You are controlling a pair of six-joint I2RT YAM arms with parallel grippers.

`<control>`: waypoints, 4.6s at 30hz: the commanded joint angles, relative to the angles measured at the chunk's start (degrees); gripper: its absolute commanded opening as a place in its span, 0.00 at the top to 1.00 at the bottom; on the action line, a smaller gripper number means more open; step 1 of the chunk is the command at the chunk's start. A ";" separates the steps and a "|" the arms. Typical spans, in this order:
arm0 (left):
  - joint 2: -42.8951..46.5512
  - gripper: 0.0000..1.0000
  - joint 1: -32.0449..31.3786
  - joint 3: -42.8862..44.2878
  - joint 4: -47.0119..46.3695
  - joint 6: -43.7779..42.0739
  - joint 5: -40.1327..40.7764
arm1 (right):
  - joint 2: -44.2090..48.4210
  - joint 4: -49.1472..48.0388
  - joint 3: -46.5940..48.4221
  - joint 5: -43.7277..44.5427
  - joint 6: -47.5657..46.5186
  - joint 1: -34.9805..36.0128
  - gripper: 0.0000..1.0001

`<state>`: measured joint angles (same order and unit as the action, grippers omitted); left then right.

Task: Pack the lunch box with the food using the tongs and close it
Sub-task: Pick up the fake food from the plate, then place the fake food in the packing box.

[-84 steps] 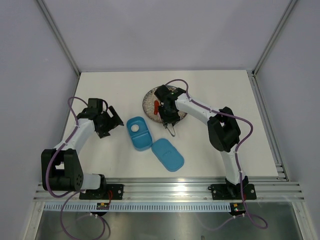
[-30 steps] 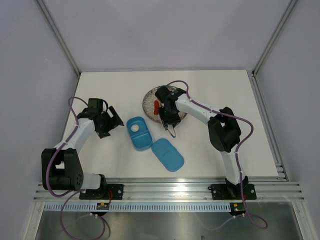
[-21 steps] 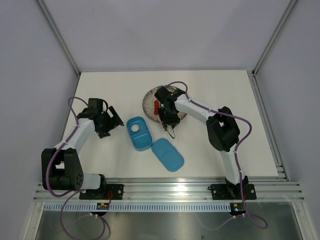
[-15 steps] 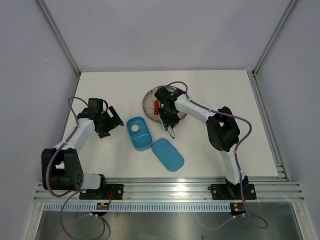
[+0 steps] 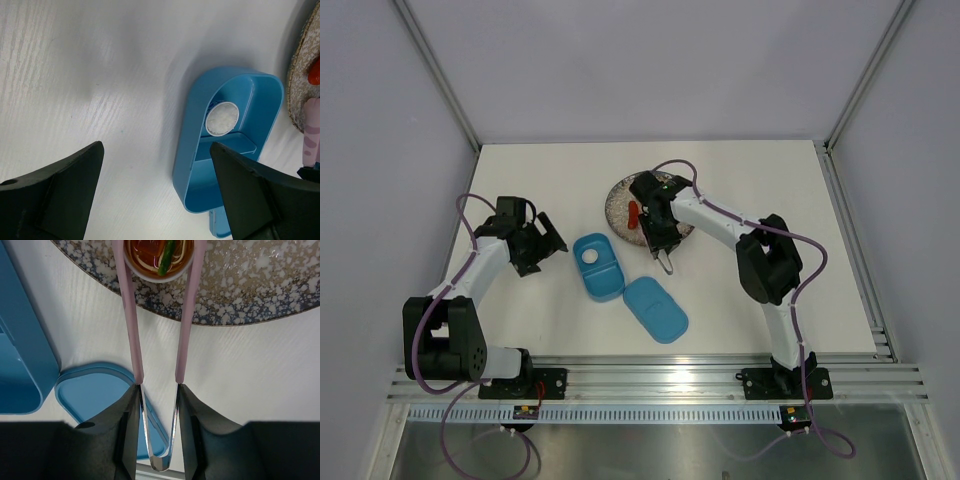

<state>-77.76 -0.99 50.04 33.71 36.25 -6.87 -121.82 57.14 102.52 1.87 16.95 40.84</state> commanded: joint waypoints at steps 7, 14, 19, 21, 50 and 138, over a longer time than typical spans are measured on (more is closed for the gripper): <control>1.64 0.09 0.38 1.29 -0.67 -0.83 0.81 | 3.70 3.41 7.69 1.74 0.28 4.77 0.80; 2.35 0.09 0.38 0.76 -0.32 -1.01 1.07 | 1.15 4.55 12.26 -0.11 -0.25 8.64 0.80; 3.05 0.09 0.38 0.50 -0.14 -1.18 1.51 | -0.87 5.25 15.60 -1.25 -1.30 10.14 0.80; 3.40 0.09 0.38 0.49 0.03 -1.27 1.77 | -1.93 5.61 16.57 -1.61 -1.74 10.75 0.80; 3.14 0.09 0.38 0.58 -0.05 -1.09 1.25 | -7.91 6.93 19.03 -2.48 -2.80 13.74 0.78; 1.91 0.09 0.38 -1.26 -1.63 -0.21 -1.74 | -11.60 10.71 27.21 5.51 -0.60 16.55 0.57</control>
<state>-75.99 -0.99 49.10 33.34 36.03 -7.55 -133.80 67.37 127.46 6.46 15.99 57.71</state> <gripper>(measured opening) 0.918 0.434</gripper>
